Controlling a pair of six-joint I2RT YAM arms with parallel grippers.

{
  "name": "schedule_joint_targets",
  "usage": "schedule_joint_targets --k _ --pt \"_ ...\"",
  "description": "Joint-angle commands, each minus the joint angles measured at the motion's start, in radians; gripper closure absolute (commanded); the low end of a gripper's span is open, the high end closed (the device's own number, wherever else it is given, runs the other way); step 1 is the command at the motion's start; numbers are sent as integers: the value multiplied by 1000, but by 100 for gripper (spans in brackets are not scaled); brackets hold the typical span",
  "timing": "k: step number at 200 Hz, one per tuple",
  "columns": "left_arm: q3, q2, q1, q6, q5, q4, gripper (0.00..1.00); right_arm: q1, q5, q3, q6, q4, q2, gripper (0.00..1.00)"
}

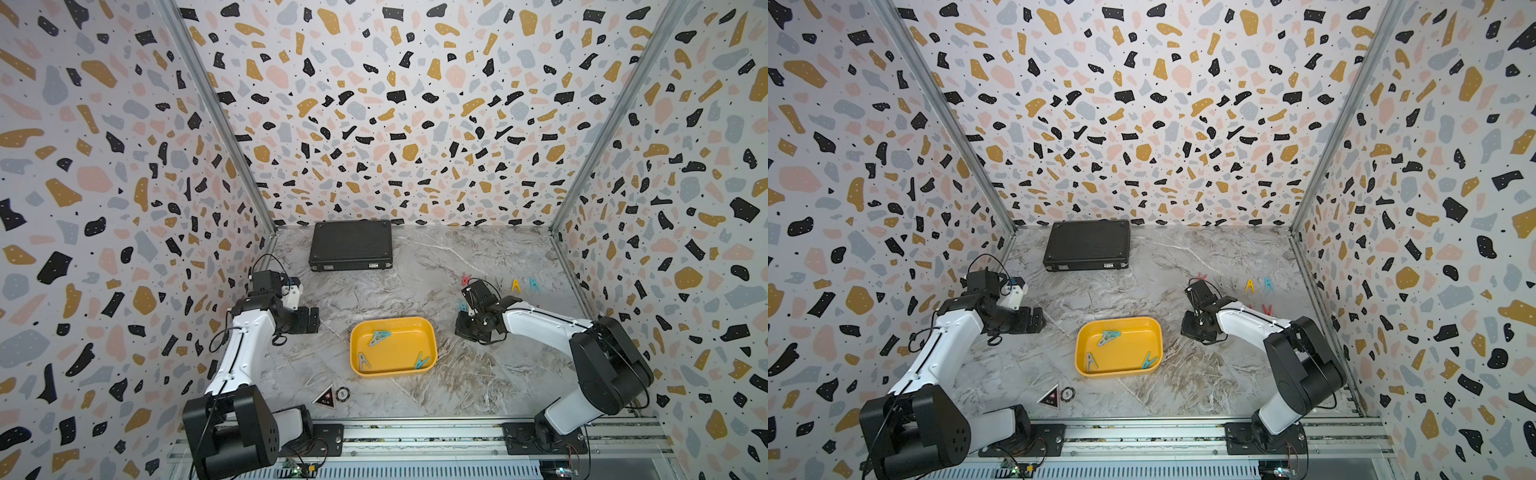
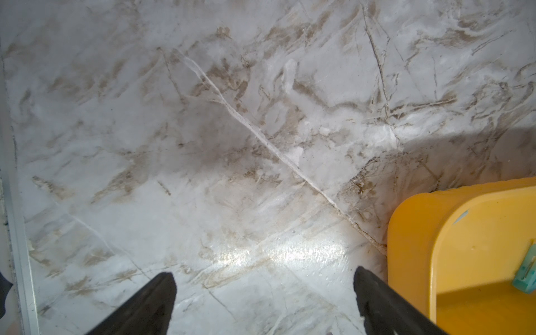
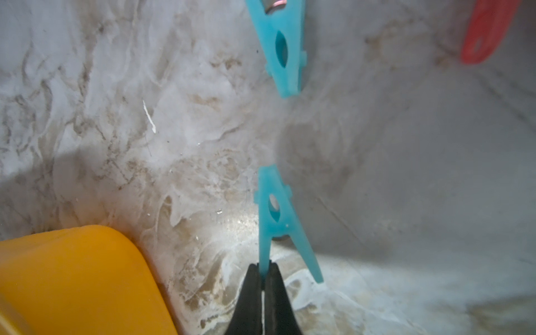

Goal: Take the clothespins out of the storage box
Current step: Place the clothespin at the center of the board.

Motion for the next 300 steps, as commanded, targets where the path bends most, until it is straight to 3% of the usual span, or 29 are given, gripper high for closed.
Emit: schedule_joint_targets --k 1,33,69,98,116,170,216,300 --pt "15 -13 6 3 13 4 0 -3 6 -11 23 -3 19 100" --pt "14 -14 7 3 13 6 0 -3 13 -43 45 15 9 94" --pt "14 -12 6 3 16 7 0 -3 8 -41 41 9 -12 80" --pt "14 -13 6 3 16 6 0 -3 11 -26 25 -7 -52 63" --pt "15 -13 7 4 19 7 0 -3 15 -4 8 -40 -89 58" --pt "14 -13 7 3 18 7 0 0 15 115 -111 -155 -217 57" --pt "16 -9 7 4 18 6 0 66 -112 264 -366 -131 -216 59" --pt "17 -5 6 2 10 4 0 384 -250 568 -713 -277 144 57"
